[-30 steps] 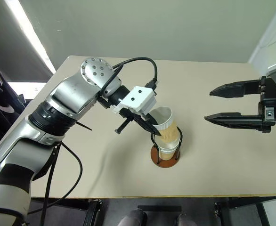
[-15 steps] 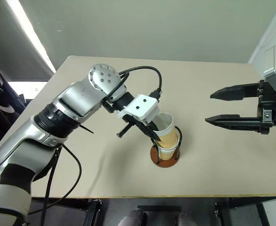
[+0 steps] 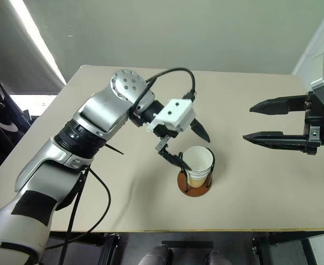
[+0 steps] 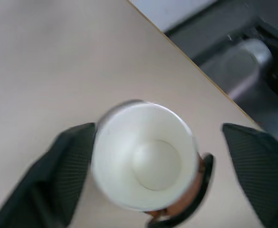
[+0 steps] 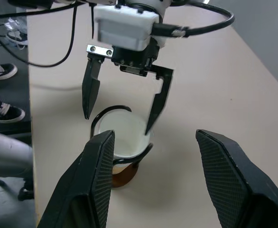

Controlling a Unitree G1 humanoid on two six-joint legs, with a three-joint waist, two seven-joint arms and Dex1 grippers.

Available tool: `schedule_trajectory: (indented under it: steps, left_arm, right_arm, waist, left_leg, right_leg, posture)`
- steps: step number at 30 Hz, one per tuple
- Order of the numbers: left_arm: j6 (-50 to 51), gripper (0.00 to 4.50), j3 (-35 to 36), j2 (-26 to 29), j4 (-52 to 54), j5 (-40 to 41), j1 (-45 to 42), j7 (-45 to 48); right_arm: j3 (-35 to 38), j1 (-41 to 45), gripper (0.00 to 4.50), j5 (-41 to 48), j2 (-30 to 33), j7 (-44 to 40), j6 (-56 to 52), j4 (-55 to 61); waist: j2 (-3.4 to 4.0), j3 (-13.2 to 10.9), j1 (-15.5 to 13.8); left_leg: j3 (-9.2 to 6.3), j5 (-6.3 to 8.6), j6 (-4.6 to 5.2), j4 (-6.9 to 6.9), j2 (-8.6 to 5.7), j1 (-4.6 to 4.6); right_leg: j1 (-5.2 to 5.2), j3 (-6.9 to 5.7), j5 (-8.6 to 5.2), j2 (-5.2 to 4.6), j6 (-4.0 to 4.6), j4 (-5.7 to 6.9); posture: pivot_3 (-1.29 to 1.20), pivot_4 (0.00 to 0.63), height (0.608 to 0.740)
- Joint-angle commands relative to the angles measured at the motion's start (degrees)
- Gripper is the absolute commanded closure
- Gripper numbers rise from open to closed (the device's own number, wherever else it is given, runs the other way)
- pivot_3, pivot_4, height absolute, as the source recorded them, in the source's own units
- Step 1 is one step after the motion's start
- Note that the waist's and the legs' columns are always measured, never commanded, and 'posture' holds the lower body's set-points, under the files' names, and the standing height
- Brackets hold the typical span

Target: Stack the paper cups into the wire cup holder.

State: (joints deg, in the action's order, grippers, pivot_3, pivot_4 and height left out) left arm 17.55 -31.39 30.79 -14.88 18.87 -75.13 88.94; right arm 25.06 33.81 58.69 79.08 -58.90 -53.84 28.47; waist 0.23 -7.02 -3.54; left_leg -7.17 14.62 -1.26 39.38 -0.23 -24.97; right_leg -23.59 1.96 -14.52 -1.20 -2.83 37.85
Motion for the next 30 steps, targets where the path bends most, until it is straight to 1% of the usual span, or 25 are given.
schedule_trajectory:
  steps: [1,3,8,10,14,16,18,20,24,26,30]
  left_arm:
    - [2.38,0.03,8.21,-1.3,-0.86,0.12,-0.55,-6.86]
    - [2.13,0.03,11.47,-1.54,-0.99,-1.65,1.22,-12.75]
    - [7.81,0.03,19.61,-1.12,2.65,-1.03,7.86,-23.69]
    - [9.94,0.03,23.16,-1.43,2.88,-1.27,10.91,-29.88]
    - [11.25,0.03,30.72,-3.23,0.1,-2.96,16.63,-45.14]
    - [8.13,0.03,33.59,-3.47,-2.3,-5.78,20.14,-52.75]
    - [1.25,0.03,35.6,-3.24,-5.96,-9.36,23.72,-59.63]
    - [0.3,0.03,40.83,-4.53,-8.67,-6.84,26.15,-63.73]
    - [-4.9,0.03,46.56,-5.28,-12.23,-6.21,31.1,-69.91]
    - [-6.95,0.03,47.84,-5.09,-13.46,-6.68,33.41,-71.87]
    - [-11.91,0.03,50.94,-4.72,-16.06,-7.24,36.5,-76.67]
  right_arm:
    - [-1.14,1.38,1.76,-1.36,-3.62,5.74,1.16,-2.27]
    - [-2.85,0.76,1.76,-3.24,-7.45,10.42,1.37,-3.28]
    - [-5.27,-1.3,1.76,-7.47,-16.88,17.14,3.48,-5.99]
    - [-5.87,-1.49,1.76,-10.33,-21.27,20.68,5.01,-9.67]
    - [-5.11,-2.12,1.76,-16.61,-29.94,27.46,10.18,-18.16]
    - [-4.65,-2.37,1.76,-19.76,-34.11,30.64,13.88,-22.17]
    - [-4.23,-2.06,1.76,-22.18,-38.0,33.3,17.32,-25.53]
    - [-3.11,-1.38,1.76,-23.61,-41.56,36.13,20.12,-29.14]
    - [-1.36,-1.2,1.76,-27.41,-45.76,40.78,26.61,-36.82]
    - [0.28,-1.08,1.76,-28.32,-46.31,42.73,28.7,-41.15]
    - [3.02,-1.8,1.76,-29.0,-46.33,43.4,32.77,-47.18]
  waist:
    - [0.0,0.0,0.03]
    - [0.0,0.0,0.06]
    - [0.1,0.05,0.23]
    - [0.09,0.04,0.25]
    - [0.09,0.04,0.16]
    - [0.11,0.06,0.25]
    - [0.12,0.06,0.41]
    - [0.13,0.06,0.53]
    - [0.12,0.05,0.46]
    - [0.13,0.05,0.21]
    - [0.13,0.05,0.03]
  left_leg:
    - [0.0,0.0,0.0,0.01,0.0,0.0]
    - [0.02,0.0,0.0,0.05,0.01,0.04]
    - [0.06,0.0,0.02,0.23,0.01,0.1]
    - [0.08,0.0,0.02,0.24,0.01,0.12]
    - [0.06,-0.01,0.05,0.5,0.0,0.1]
    - [0.06,-0.01,0.06,0.56,-0.01,0.14]
    - [0.11,-0.01,0.07,0.5,-0.01,0.33]
    - [0.14,-0.02,0.07,0.39,-0.01,0.5]
    - [0.19,-0.06,0.05,0.21,-0.02,0.58]
    - [0.18,-0.06,0.04,0.19,-0.05,0.57]
    - [0.2,-0.06,0.04,0.11,-0.09,0.6]
  right_leg:
    - [0.0,0.0,0.0,0.0,0.0,0.0]
    - [0.02,0.01,0.01,0.01,-0.02,0.04]
    - [0.04,0.05,0.03,0.02,-0.07,0.16]
    - [0.05,0.05,0.03,0.02,-0.07,0.16]
    - [0.08,0.05,0.08,0.03,-0.14,0.19]
    - [0.12,0.05,0.1,0.03,-0.15,0.2]
    - [0.21,0.11,0.13,0.02,-0.11,0.2]
    - [0.27,0.17,0.14,0.05,-0.09,0.21]
    - [0.26,0.22,0.16,0.05,-0.04,0.19]
    - [0.26,0.22,0.16,0.05,-0.02,0.16]
    - [0.27,0.22,0.15,0.03,0.04,0.16]
  posture:
    - [0.0,0.15,0.74]
    - [0.0,0.15,0.74]
    - [0.0,0.15,0.74]
    - [0.0,0.15,0.74]
    - [0.0,0.15,0.74]
    - [0.0,0.15,0.74]
    - [0.0,0.15,0.74]
    - [0.0,0.15,0.74]
    - [0.0,0.15,0.74]
    - [0.0,0.15,0.74]
    - [0.0,0.15,0.74]
